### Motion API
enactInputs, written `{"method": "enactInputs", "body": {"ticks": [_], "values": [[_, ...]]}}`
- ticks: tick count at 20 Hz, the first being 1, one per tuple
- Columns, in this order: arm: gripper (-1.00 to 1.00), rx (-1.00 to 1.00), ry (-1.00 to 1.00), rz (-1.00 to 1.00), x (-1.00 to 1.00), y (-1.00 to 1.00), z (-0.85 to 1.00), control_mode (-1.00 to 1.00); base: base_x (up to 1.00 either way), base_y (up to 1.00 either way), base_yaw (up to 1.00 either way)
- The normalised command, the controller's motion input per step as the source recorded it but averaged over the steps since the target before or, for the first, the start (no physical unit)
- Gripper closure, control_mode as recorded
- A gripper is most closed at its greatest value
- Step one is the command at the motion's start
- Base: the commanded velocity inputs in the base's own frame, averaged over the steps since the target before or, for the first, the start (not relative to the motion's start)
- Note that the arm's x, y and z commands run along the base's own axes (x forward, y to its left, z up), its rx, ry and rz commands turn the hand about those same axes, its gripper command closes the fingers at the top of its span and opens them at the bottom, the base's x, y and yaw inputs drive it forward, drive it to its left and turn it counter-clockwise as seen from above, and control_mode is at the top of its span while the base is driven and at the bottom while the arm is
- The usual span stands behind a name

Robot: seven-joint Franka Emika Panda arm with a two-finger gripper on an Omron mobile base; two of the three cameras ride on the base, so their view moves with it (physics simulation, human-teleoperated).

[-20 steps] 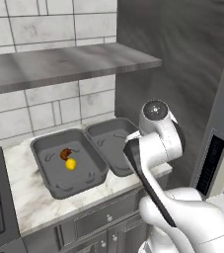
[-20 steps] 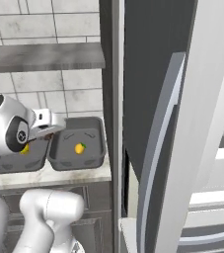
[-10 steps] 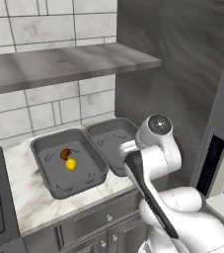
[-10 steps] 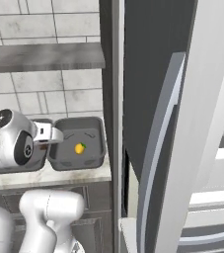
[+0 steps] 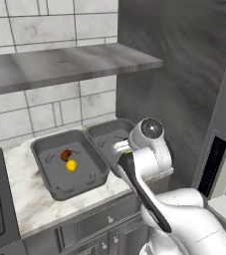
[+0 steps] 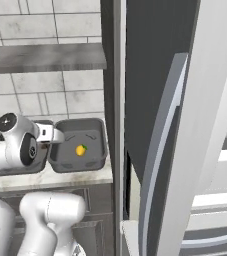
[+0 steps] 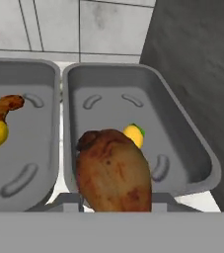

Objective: Place one lemon and one chicken drumstick in each tupperware on the nearby counter, to pack two identical lunches.

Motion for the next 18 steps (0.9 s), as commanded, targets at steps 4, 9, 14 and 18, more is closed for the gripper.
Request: {"method": "enactInputs", "body": {"ticks": [4,9,14,18], "values": [[1.0,0.03,0.06,0.0,0.58,0.0,-0.1,-1.0,0.0,0.0,0.0],[1.0,0.01,0.05,0.0,0.5,0.0,-0.15,-1.0,0.0,0.0,0.0],[1.0,0.0,0.03,0.0,0.5,0.0,-0.14,-1.0,0.0,0.0,0.0],[1.0,0.0,0.0,0.0,0.38,0.02,-0.21,-1.0,0.0,0.0,0.0]]}}
